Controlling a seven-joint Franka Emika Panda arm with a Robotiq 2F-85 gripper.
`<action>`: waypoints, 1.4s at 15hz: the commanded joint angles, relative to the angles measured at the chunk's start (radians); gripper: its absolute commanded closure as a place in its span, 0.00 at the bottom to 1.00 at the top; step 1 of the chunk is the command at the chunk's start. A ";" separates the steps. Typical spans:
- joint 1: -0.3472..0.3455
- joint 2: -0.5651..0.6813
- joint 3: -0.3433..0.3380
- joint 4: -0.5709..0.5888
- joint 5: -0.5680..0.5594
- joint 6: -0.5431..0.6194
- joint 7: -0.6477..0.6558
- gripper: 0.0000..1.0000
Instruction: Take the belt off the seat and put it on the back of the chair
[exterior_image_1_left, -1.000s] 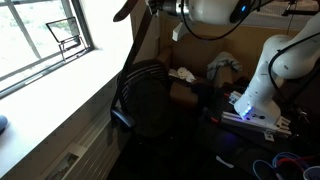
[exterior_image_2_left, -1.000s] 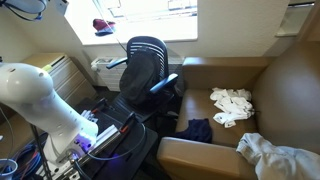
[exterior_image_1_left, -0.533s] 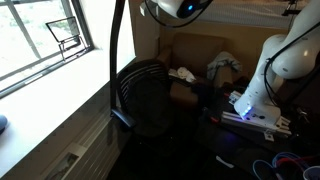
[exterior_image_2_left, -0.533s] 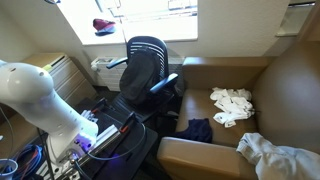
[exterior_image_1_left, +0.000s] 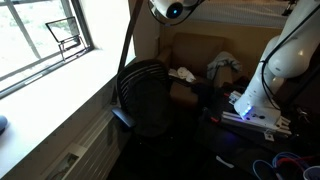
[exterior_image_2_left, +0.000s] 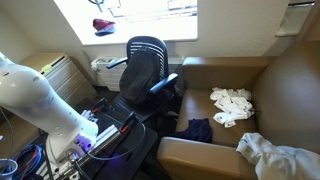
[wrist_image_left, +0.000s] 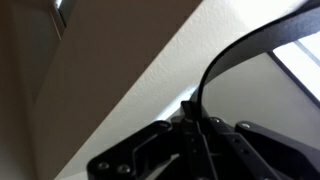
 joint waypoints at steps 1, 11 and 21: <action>-0.065 0.024 -0.060 0.034 0.058 0.207 -0.007 0.99; -0.054 0.008 -0.038 0.005 0.175 0.147 0.003 0.96; 0.096 0.100 0.134 0.191 0.058 0.253 0.119 0.99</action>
